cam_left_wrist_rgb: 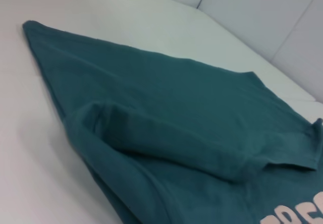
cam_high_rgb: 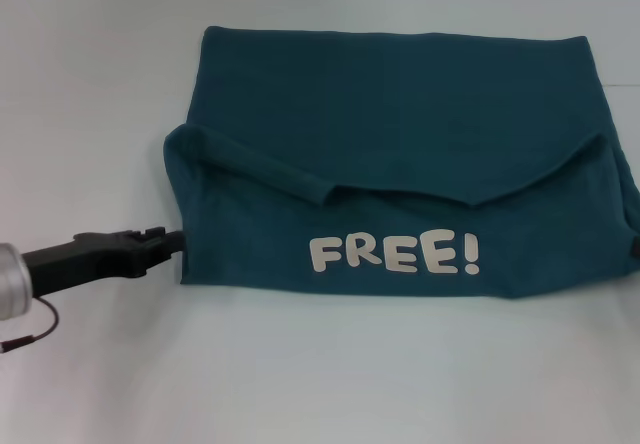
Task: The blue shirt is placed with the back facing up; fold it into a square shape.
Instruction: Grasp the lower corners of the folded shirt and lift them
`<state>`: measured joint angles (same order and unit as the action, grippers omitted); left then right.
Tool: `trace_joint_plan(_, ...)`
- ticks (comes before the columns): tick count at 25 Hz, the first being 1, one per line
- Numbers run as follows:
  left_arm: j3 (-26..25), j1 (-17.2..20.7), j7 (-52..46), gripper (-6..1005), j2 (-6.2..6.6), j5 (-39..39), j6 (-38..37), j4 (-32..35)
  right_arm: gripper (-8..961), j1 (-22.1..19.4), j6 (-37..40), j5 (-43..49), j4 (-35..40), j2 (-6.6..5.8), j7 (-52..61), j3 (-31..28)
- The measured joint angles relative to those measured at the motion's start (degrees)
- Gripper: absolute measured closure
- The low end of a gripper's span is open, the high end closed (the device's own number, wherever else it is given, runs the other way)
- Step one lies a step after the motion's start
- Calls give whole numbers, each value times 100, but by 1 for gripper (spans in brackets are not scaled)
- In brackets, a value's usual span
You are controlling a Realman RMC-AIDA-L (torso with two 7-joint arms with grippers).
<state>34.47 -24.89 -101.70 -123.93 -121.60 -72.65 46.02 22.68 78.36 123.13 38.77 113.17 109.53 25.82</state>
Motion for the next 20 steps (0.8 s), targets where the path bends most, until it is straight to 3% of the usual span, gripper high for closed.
trace_joint_plan(4,325,-98,29,789,1,-23,385,-107,935,20,-5,-12,-7,4,16,-1)
trace_joint_plan(9,583,-127,36,544,-10,-23,681,-172,935,64,-20,-15,-10,12,52,0)
trace_joint_plan(12,607,-135,37,301,-10,-23,716,-200,935,76,-40,-17,-10,12,95,-4)
trace_joint_plan(20,901,-132,47,165,-11,-164,596,-240,934,79,-99,-18,-10,3,151,-7)
